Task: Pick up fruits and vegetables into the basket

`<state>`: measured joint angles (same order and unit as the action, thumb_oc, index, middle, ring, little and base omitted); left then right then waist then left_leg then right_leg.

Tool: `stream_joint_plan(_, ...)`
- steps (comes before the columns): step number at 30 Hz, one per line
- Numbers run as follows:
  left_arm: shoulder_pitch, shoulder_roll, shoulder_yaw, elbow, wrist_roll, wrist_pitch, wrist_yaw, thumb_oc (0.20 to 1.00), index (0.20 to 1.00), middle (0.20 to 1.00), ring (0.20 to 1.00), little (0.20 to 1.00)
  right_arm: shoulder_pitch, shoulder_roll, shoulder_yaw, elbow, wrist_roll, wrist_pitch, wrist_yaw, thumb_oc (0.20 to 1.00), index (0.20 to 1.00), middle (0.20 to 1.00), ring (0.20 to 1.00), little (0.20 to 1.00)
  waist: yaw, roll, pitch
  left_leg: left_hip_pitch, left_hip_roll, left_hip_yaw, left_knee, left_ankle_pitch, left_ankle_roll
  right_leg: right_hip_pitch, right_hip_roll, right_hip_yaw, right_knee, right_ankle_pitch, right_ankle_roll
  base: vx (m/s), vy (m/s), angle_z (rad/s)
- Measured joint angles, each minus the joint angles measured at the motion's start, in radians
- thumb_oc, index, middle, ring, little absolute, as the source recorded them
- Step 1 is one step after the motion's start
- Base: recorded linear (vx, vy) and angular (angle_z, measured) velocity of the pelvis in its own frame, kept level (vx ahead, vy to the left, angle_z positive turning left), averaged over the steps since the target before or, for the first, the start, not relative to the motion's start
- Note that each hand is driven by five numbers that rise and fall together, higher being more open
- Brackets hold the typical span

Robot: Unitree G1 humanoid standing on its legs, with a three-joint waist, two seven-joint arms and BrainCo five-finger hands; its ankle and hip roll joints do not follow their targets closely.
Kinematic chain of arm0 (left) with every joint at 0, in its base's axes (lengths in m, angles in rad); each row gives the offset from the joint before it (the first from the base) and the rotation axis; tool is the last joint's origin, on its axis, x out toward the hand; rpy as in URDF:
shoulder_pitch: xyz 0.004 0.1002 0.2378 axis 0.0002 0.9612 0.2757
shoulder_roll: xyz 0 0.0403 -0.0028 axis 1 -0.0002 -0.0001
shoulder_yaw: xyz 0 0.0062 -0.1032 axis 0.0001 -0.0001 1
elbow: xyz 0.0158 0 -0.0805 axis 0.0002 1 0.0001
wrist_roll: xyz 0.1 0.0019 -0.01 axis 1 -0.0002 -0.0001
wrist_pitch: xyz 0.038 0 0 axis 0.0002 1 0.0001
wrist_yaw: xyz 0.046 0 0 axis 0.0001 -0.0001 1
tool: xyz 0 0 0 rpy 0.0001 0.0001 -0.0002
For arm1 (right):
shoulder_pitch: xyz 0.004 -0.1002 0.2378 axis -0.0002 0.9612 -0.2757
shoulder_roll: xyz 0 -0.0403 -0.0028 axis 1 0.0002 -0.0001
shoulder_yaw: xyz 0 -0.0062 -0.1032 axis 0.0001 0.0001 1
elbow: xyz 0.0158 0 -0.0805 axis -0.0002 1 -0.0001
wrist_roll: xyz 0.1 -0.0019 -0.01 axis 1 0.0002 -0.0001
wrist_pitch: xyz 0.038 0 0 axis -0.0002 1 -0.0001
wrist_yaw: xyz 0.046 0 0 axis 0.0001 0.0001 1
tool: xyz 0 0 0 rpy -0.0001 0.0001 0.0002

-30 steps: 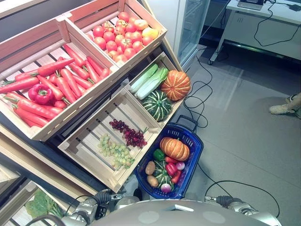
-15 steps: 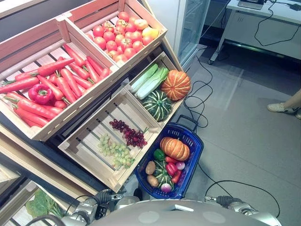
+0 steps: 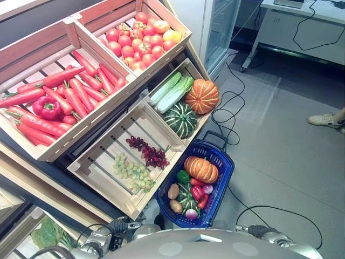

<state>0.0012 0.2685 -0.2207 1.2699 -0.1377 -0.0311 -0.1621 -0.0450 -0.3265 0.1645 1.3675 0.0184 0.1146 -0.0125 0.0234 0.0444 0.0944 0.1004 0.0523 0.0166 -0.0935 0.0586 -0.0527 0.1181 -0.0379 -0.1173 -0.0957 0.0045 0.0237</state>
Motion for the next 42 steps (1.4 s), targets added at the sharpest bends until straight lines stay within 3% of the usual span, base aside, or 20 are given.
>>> stream_joint_plan(5, -0.012, 0.000, -0.001, -0.019, -0.089, -0.044, -0.017, 1.000, 1.000, 1.000, 1.000, 1.000, -0.005, -0.004, 0.000, 0.000, 0.003, 0.006, -0.002, 1.000, 1.000, 1.000, 1.000, 1.000, 0.000, 0.017, 0.033, -0.063, -0.001, 0.001, 0.005, 0.013, 0.002, -0.065, 0.000, 0.002, 0.004, 0.017, -0.005, -0.12, -0.007, -0.02)
stream_joint_plan(14, -0.155, 0.003, -0.061, -0.207, -0.325, -0.170, -0.106, 1.000, 1.000, 1.000, 1.000, 1.000, -0.158, -0.017, 0.001, -0.005, 0.083, 0.006, -0.025, 1.000, 1.000, 1.000, 1.000, 1.000, -0.004, 0.037, 0.192, -0.200, -0.003, -0.005, 0.005, 0.059, 0.006, -0.201, 0.001, 0.001, 0.005, 0.060, -0.006, -0.16, -0.004, 0.00)
stream_joint_plan(17, -0.192, 0.011, -0.083, -0.306, -0.395, -0.177, -0.137, 1.000, 1.000, 1.000, 1.000, 1.000, -0.188, -0.027, 0.001, -0.010, 0.110, 0.004, -0.025, 1.000, 1.000, 1.000, 1.000, 1.000, -0.004, 0.038, 0.223, -0.230, -0.003, -0.008, 0.005, 0.066, 0.006, -0.231, 0.001, 0.003, 0.004, 0.069, -0.005, -0.09, -0.002, -0.03)
stream_joint_plan(26, -0.364, 0.115, -0.156, -0.600, -0.587, -0.217, -0.216, 1.000, 1.000, 1.000, 1.000, 1.000, -0.301, -0.077, 0.014, -0.034, 0.181, -0.004, -0.032, 1.000, 1.000, 1.000, 1.000, 1.000, 0.000, 0.034, 0.376, -0.343, -0.001, -0.007, 0.040, 0.083, 0.006, -0.339, 0.002, -0.003, 0.034, 0.091, -0.010, -0.12, -0.038, -0.01)
stream_joint_plan(27, -0.414, 0.139, -0.168, -0.629, -0.590, -0.234, -0.211, 1.000, 1.000, 1.000, 1.000, 1.000, -0.333, -0.086, 0.018, -0.037, 0.194, -0.005, -0.034, 1.000, 1.000, 1.000, 1.000, 1.000, 0.001, 0.033, 0.422, -0.348, 0.000, -0.010, 0.049, 0.084, 0.006, -0.344, 0.004, -0.004, 0.044, 0.092, -0.011, -0.12, -0.052, 0.05)
stream_joint_plan(35, -0.640, 0.241, -0.183, -0.750, -0.451, -0.316, 0.054, 1.000, 1.000, 1.000, 1.000, 1.000, -0.406, -0.091, 0.029, -0.040, 0.241, -0.024, -0.045, 1.000, 1.000, 1.000, 1.000, 1.000, -0.001, 0.027, 0.447, -0.454, -0.006, -0.019, 0.099, 0.094, 0.012, -0.473, -0.007, 0.000, 0.144, 0.077, -0.003, -0.07, -0.005, -0.01)
stream_joint_plan(42, -0.785, 0.330, -0.217, -0.719, -0.049, -0.331, 0.367, 1.000, 1.000, 1.000, 1.000, 1.000, -0.424, -0.097, 0.050, -0.036, 0.258, -0.027, -0.042, 1.000, 1.000, 1.000, 1.000, 1.000, -0.033, 0.021, 0.450, -0.560, -0.023, -0.018, 0.157, 0.107, 0.021, -0.625, -0.034, 0.008, 0.302, 0.038, 0.000, -0.02, 0.031, 0.02)
